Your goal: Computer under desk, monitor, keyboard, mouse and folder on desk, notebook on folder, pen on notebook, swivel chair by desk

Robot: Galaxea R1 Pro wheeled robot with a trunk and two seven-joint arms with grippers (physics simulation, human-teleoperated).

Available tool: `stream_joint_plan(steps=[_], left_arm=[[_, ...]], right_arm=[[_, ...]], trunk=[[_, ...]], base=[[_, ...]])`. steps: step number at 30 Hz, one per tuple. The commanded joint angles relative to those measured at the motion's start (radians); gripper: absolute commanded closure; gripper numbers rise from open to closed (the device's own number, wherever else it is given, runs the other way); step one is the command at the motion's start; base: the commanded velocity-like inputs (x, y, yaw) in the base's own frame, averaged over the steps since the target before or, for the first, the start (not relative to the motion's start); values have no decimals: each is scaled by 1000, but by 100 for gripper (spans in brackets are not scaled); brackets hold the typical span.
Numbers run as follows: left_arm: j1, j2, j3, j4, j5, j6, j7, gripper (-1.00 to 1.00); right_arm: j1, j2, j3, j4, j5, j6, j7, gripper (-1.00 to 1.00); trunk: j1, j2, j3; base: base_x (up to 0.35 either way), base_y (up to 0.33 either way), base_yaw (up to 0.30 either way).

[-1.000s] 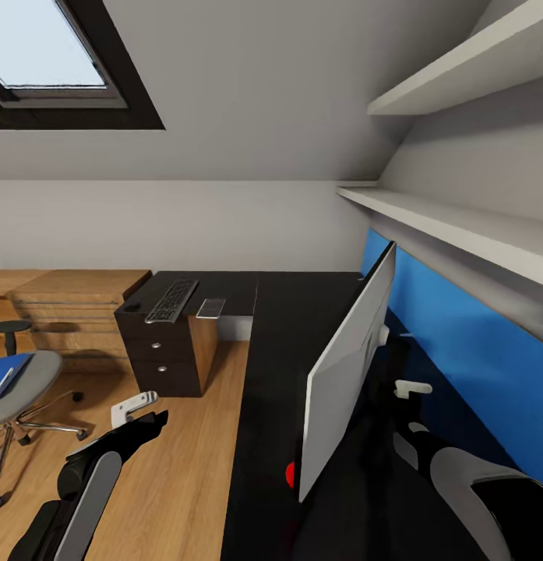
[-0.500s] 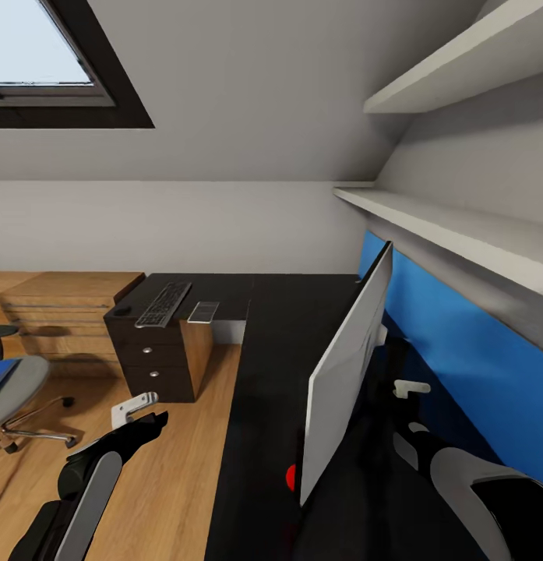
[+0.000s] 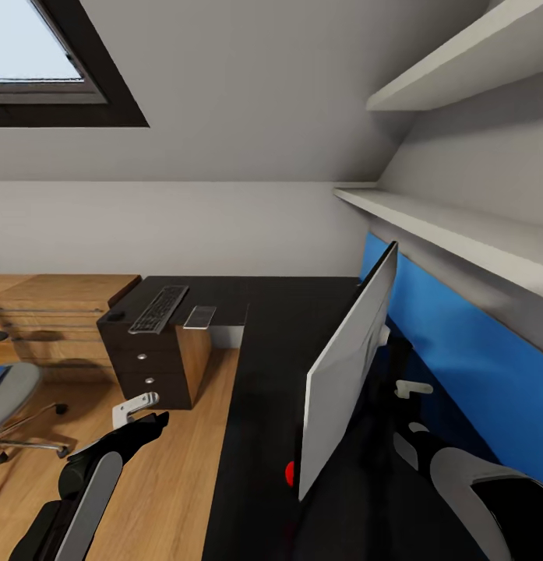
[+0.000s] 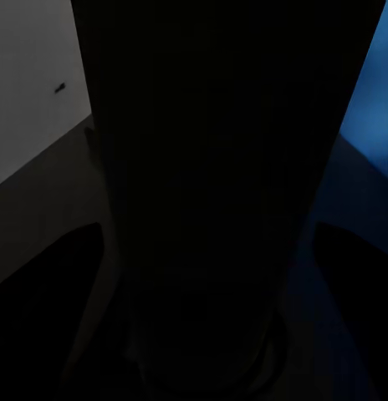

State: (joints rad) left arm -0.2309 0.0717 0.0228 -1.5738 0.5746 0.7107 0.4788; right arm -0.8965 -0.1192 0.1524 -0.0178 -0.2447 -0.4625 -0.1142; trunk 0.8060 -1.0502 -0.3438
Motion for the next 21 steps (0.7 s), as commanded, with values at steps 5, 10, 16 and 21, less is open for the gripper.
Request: stream_joint_plan(steps=[5, 10, 16, 21], left_arm=[[-1, 0, -2, -2, 11, 3, 9, -100], [-1, 0, -3, -1, 11, 3, 9, -100], [-1, -1, -4, -2, 11, 3, 9, -100], [-1, 0, -4, -1, 11, 3, 9, -100]], right_arm=[[0, 0, 56, 4, -38, -7, -27, 100], [0, 0, 57, 5, -38, -7, -27, 100], [0, 1, 58, 6, -38, -5, -25, 100], [0, 1, 57, 7, -37, -7, -26, 100]], trunk=[[0, -1, -1], [0, -1, -1], [0, -1, -1], [0, -1, -1]], base=[[16, -3, 0], [2, 0, 0], [0, 0, 0], [0, 0, 0]])
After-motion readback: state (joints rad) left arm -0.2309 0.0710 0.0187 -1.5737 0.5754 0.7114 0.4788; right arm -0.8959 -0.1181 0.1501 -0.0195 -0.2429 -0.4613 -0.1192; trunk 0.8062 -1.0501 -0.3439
